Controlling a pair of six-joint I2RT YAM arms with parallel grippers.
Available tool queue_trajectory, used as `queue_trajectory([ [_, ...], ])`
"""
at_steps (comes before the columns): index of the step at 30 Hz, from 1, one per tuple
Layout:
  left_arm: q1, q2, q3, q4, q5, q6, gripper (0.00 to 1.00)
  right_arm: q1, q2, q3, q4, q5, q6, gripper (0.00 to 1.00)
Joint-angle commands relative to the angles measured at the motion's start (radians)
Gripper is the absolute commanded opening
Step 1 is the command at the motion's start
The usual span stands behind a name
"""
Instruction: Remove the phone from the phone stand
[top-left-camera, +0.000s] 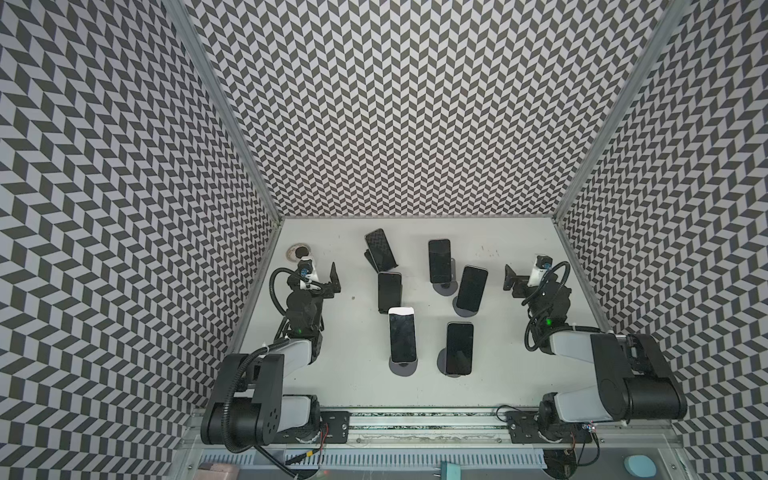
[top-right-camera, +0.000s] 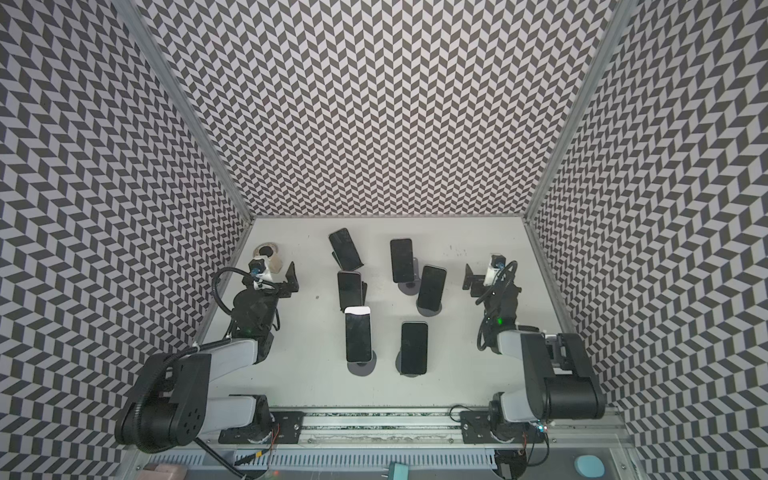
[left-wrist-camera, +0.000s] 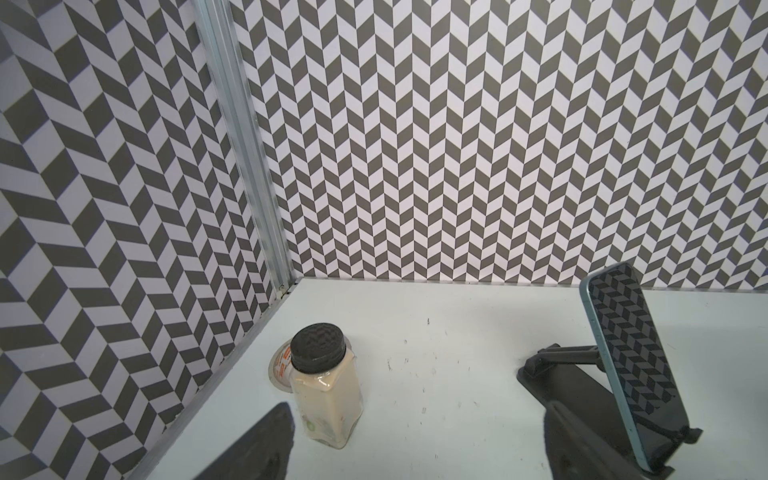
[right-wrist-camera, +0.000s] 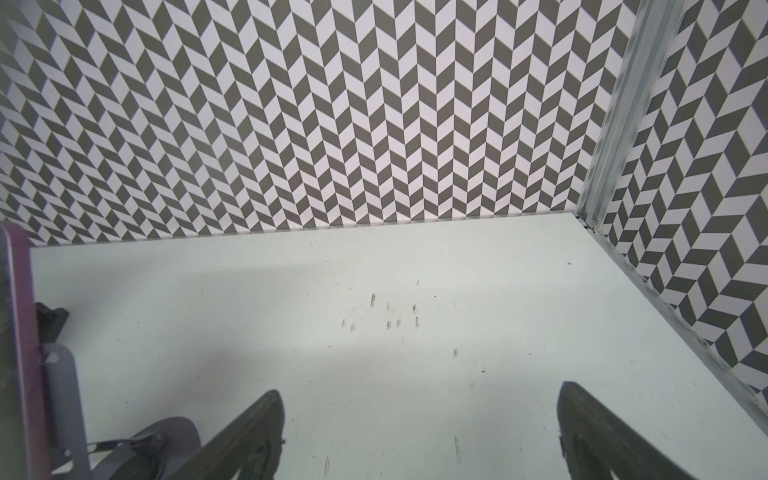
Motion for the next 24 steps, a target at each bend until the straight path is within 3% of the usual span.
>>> queue_trajectory([
  [1, -0.006, -0.038, 0.068, -0.112, -0.022, 0.053, 0.93, 0.005, -0.045, 0.040, -0.035, 0.042, 0.026, 0.99],
  [6, -0.045, -0.066, 0.192, -0.265, -0.087, 0.176, 0.93, 0.005, -0.115, 0.067, -0.122, 0.062, 0.043, 1.00],
  [13, -0.075, -0.100, 0.399, -0.454, -0.120, 0.218, 0.95, 0.005, -0.187, 0.141, -0.285, 0.122, 0.086, 0.99],
  [24, -0.146, -0.161, 0.615, -0.585, -0.026, 0.245, 0.96, 0.017, -0.283, 0.296, -0.532, 0.155, 0.179, 0.99],
])
